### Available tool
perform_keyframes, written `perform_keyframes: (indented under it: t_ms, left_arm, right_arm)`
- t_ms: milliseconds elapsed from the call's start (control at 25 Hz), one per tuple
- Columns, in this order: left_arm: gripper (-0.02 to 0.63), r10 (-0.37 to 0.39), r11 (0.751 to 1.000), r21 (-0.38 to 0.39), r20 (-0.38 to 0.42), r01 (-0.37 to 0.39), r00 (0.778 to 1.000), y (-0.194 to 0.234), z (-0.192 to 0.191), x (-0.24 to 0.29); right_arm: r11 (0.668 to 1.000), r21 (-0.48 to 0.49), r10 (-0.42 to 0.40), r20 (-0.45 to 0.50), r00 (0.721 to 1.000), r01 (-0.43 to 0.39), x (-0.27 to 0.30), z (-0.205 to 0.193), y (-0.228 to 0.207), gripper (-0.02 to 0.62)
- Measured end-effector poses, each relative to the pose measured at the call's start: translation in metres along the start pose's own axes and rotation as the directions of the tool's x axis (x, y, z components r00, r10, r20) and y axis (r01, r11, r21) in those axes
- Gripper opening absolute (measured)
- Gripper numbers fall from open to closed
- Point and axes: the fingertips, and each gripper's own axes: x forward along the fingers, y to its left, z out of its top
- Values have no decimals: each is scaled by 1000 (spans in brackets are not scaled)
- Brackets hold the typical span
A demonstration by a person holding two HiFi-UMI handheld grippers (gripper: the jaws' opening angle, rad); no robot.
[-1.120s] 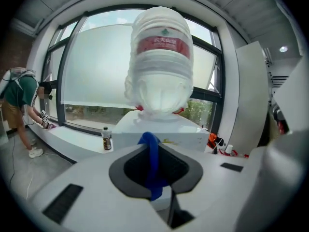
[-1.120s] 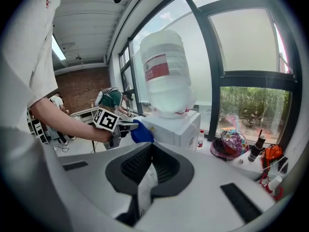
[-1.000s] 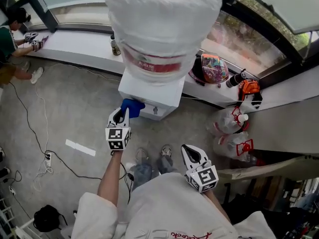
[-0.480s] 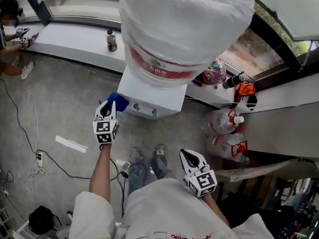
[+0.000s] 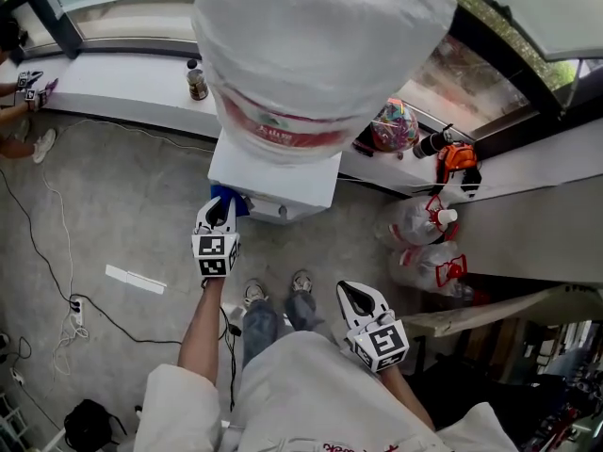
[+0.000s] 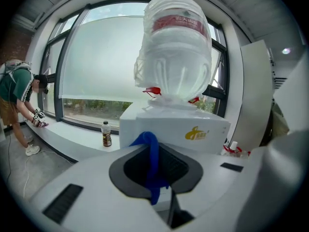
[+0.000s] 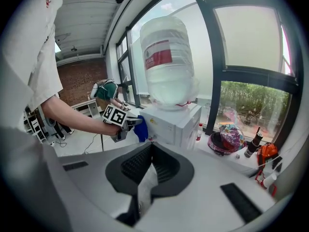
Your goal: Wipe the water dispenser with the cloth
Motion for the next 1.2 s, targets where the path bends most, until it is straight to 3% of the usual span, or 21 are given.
perform_keyframes:
  t_ms: [640, 1200]
  left_arm:
    - [51, -78, 997, 23, -24, 78, 997, -105, -6, 19]
    - [51, -188, 981, 37, -66, 191, 980, -213, -18, 42]
  right_arm:
    - [997, 52, -51, 32, 998, 49, -49, -28, -40, 14]
    - [990, 100, -103, 57, 993, 97, -87, -52, -84, 14]
